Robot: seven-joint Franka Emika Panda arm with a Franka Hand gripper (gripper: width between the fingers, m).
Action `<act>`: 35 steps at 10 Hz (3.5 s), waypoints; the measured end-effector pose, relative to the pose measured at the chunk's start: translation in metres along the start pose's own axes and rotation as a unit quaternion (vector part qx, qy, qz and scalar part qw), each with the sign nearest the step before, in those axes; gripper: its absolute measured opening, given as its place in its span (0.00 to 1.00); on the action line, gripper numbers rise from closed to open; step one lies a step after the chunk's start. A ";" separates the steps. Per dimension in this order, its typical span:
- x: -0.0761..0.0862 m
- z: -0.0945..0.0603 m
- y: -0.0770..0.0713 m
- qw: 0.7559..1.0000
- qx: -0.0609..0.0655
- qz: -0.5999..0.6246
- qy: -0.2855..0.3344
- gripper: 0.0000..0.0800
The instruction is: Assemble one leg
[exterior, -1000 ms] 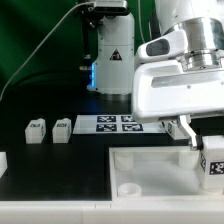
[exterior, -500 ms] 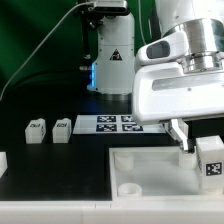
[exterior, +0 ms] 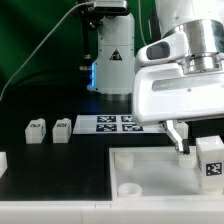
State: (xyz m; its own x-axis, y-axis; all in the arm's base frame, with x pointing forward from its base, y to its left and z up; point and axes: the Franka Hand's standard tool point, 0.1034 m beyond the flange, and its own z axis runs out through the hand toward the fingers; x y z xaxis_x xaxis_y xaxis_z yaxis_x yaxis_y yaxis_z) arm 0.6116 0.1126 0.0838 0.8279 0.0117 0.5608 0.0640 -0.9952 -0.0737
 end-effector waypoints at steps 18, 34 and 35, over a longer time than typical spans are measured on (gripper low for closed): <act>0.015 0.003 0.000 0.945 0.054 0.061 -0.317 0.69; 0.013 0.003 0.000 0.714 -0.103 0.653 -0.230 0.38; 0.013 0.004 0.000 0.716 -0.103 0.651 -0.230 0.38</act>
Offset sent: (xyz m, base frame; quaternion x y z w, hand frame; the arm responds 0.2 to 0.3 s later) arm 0.0000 0.0000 0.0000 0.0000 0.0000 0.0000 1.0000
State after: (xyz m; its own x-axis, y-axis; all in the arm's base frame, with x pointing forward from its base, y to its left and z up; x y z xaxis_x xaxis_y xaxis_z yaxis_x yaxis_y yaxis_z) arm 0.6242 0.1131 0.0880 0.2092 -0.9554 -0.2085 -0.9735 -0.1832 -0.1369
